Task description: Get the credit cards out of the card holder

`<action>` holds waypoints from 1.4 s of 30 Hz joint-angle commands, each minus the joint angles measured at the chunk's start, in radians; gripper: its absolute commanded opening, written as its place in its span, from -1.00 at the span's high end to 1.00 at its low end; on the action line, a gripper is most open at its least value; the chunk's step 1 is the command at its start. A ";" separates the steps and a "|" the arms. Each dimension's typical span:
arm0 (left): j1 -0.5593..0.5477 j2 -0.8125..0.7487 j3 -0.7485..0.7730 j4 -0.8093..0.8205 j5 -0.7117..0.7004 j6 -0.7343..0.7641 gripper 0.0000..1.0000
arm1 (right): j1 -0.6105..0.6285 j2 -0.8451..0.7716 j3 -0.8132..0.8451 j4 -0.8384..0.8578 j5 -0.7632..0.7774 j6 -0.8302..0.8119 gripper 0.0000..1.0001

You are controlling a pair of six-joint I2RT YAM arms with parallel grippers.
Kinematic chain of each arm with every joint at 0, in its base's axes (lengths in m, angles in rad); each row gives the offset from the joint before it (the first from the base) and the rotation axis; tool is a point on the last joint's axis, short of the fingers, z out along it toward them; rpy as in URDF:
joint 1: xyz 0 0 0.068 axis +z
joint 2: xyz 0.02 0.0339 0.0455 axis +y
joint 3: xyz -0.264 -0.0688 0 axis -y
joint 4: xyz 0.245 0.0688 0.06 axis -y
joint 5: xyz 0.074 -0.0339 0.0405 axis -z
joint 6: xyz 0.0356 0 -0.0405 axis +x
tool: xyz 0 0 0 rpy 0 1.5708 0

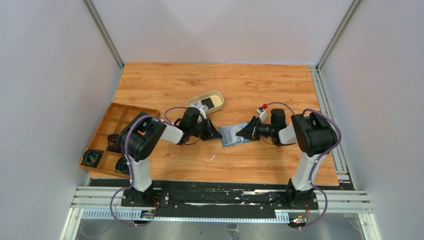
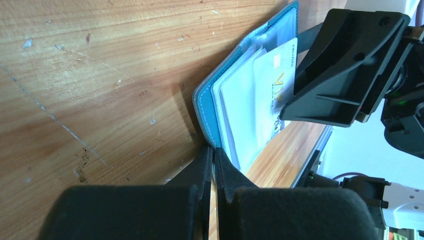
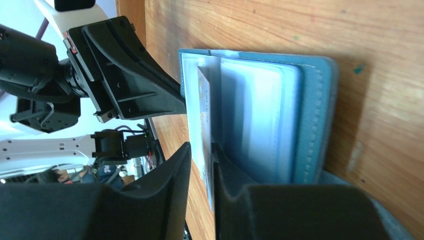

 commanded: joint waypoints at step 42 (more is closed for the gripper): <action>0.177 -0.202 -0.293 -0.274 -0.127 0.133 1.00 | 0.282 0.210 1.117 -0.971 0.380 -0.312 1.00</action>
